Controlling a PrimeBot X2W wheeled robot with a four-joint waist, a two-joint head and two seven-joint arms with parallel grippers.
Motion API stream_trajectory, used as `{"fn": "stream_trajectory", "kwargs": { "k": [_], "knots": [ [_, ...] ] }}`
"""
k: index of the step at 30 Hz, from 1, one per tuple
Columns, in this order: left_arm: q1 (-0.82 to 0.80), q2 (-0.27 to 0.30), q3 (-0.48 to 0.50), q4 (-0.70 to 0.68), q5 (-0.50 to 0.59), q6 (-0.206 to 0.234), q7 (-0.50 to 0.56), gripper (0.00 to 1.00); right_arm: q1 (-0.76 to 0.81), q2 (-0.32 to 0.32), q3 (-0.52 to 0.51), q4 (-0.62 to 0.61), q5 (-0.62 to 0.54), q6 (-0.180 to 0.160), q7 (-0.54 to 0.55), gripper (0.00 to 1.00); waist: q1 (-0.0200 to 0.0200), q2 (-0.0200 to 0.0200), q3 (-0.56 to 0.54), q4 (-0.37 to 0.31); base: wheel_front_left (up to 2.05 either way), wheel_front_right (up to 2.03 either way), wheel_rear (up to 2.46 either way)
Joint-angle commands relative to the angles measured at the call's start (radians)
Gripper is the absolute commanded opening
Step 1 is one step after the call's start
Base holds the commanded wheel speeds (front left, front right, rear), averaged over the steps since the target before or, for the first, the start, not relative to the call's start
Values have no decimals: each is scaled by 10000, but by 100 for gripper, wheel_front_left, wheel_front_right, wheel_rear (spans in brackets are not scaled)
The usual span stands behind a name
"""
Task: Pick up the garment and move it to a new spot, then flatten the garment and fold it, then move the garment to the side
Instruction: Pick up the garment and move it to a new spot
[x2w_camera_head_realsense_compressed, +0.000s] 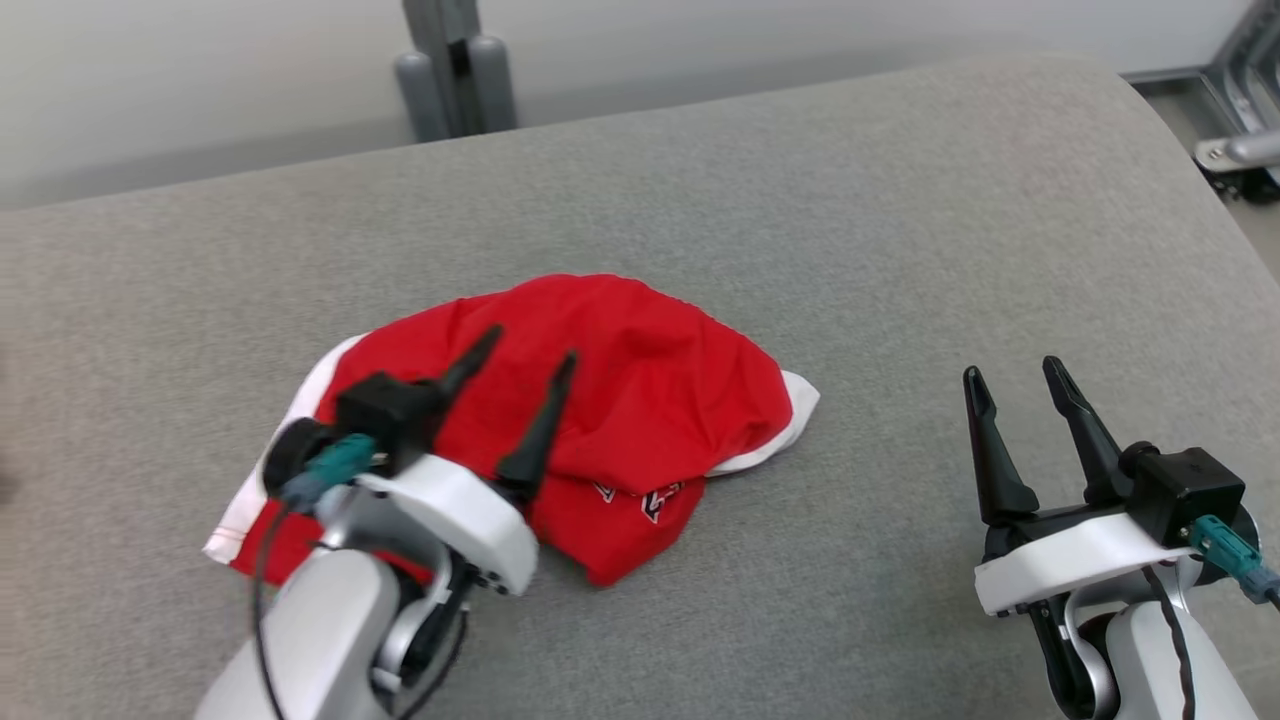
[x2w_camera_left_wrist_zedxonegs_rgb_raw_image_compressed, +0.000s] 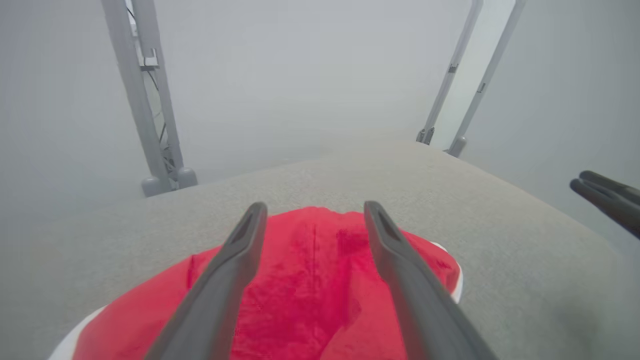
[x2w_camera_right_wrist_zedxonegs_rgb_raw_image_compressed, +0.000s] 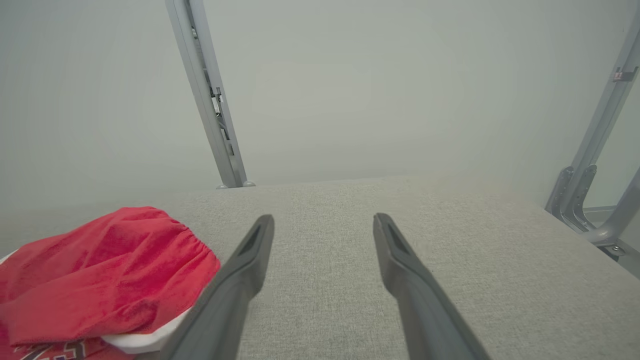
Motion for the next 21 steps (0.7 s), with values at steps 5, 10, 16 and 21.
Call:
{"fn": "stream_trajectory", "kwargs": {
  "k": [5, 10, 16, 21],
  "knots": [
    [658, 527, 1214, -710, -251, 851, -915, 100, 217, -54, -97, -190, -218, -3, 251, 100, 0, 0, -496, 620, 0, 0, 0],
    [1282, 850, 2116, -956, -423, 1320, -1775, 100, 390, -51, -173, -364, -399, -3, 460, 100, 0, 0, -815, 935, 0, 0, 0],
    [2034, 1067, 2914, -1152, -485, 1706, -2406, 100, 600, -52, -217, -532, -499, -3, 659, 100, 0, 0, -1116, 1140, 0, 0, 0],
    [2877, 1148, 3217, -1299, -432, 1689, -2609, 100, 878, -49, -260, -689, -589, -3, 826, 100, 0, 0, -1413, 1248, 0, 0, 0]
  ]
}}
